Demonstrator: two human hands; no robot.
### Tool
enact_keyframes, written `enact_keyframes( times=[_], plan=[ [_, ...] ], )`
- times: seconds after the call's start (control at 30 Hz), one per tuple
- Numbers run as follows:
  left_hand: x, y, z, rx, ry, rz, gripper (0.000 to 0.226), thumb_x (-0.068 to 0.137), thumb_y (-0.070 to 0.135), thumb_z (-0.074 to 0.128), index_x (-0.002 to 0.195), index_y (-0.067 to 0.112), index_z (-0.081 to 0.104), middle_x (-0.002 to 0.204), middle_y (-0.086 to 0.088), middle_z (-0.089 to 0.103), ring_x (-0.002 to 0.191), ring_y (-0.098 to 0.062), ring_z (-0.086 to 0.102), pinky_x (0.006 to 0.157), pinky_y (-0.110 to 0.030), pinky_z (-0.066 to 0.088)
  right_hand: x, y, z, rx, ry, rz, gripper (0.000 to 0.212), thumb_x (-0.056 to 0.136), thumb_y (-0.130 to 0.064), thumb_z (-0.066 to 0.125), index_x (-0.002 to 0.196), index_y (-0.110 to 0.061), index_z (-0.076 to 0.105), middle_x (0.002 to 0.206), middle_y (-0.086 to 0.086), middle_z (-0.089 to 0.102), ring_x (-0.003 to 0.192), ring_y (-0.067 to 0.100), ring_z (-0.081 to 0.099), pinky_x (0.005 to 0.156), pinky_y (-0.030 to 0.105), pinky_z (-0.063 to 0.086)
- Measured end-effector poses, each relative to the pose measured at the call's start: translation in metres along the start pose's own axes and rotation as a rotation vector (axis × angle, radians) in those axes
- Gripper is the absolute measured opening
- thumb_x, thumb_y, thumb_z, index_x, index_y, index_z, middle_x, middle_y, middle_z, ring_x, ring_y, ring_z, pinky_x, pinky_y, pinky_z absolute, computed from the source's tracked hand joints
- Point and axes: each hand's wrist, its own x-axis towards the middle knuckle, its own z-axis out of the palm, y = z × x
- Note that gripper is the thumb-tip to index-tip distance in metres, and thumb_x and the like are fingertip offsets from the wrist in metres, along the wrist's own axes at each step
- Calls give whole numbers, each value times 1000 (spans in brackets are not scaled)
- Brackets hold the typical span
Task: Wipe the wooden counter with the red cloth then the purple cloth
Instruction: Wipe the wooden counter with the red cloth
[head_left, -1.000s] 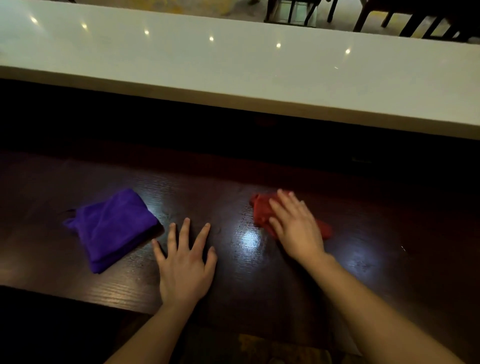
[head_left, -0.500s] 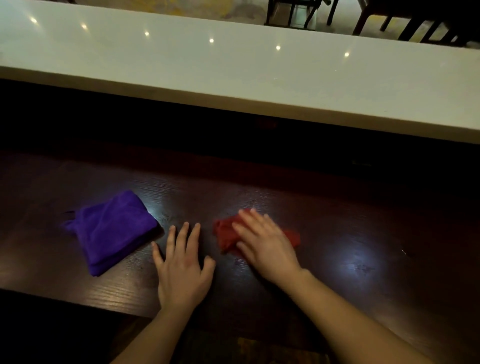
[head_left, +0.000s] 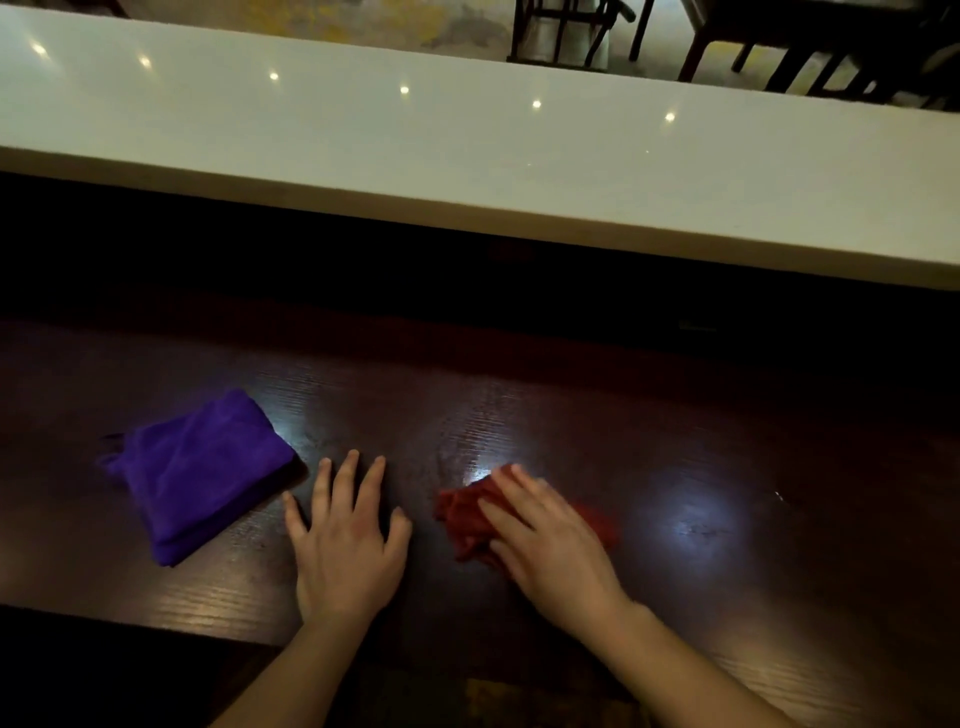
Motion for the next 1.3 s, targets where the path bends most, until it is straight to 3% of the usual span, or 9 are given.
enact_keyframes(
  times=[0.1, 0.2, 0.27, 0.57, 0.8, 0.87, 1.1, 1.2, 1.3],
  plan=[
    [0, 0, 2, 39, 0, 12, 63, 88, 55, 33, 146, 29, 38, 157, -4, 34, 149, -26, 16, 117, -64, 6, -19, 64, -19, -27, 108, 284, 42, 89, -25, 63, 129, -14, 58, 147, 11, 44, 139, 33, 35, 110, 51, 36],
    [0, 2, 1, 81, -12, 20, 65, 88, 59, 31, 147, 31, 38, 157, -6, 34, 149, -28, 17, 116, -65, 7, -5, 95, -32, -33, 195, 576, 43, 92, -23, 60, 133, -13, 55, 150, 14, 40, 140, 36, 31, 114, 47, 30],
    [0, 3, -1, 104, -23, 25, 67, 88, 61, 30, 147, 31, 38, 157, -7, 33, 149, -30, 16, 115, -66, 7, 8, 83, -28, -28, 210, 631, 44, 92, -25, 57, 135, -16, 53, 152, 13, 37, 142, 35, 27, 116, 43, 26],
    [-4, 5, -3, 145, -58, 25, 72, 88, 62, 21, 152, 30, 29, 163, -8, 22, 151, -30, 7, 117, -65, 3, -40, 6, 0, -21, 14, 121, 46, 92, -40, 46, 136, -27, 46, 154, 1, 35, 145, 24, 25, 117, 41, 24],
    [-2, 7, -8, 120, -49, 12, 67, 90, 57, 21, 150, 30, 34, 161, -8, 28, 150, -30, 14, 116, -64, 8, 59, 61, -21, 50, 159, 620, 45, 95, -31, 51, 139, -22, 47, 157, 8, 29, 145, 30, 19, 117, 42, 22],
    [-2, 7, -10, 95, -37, 6, 64, 91, 53, 21, 148, 30, 38, 159, -8, 32, 149, -29, 18, 116, -64, 10, 75, 38, -12, 64, 144, 580, 46, 94, -32, 50, 140, -26, 45, 158, 7, 25, 146, 29, 15, 118, 41, 21],
    [-2, 6, -10, 79, -38, 5, 60, 91, 49, 25, 146, 31, 41, 157, -7, 35, 148, -28, 20, 115, -64, 13, 9, -30, 15, 9, -29, 5, 46, 93, -43, 47, 137, -32, 44, 155, -1, 32, 145, 22, 23, 117, 39, 21],
    [-3, 6, -9, 85, -34, 2, 59, 91, 49, 28, 145, 31, 42, 157, -6, 36, 148, -28, 21, 115, -64, 14, 25, 2, 7, -33, -21, 45, 45, 93, -39, 49, 137, -26, 49, 154, 3, 35, 144, 25, 26, 116, 44, 27],
    [-3, 7, -9, 84, -31, 1, 59, 91, 48, 29, 145, 31, 43, 156, -6, 37, 147, -28, 22, 115, -64, 14, 69, 24, 0, -4, 38, 301, 46, 96, -37, 48, 140, -25, 45, 157, 4, 28, 146, 26, 18, 119, 44, 20]
  ],
)
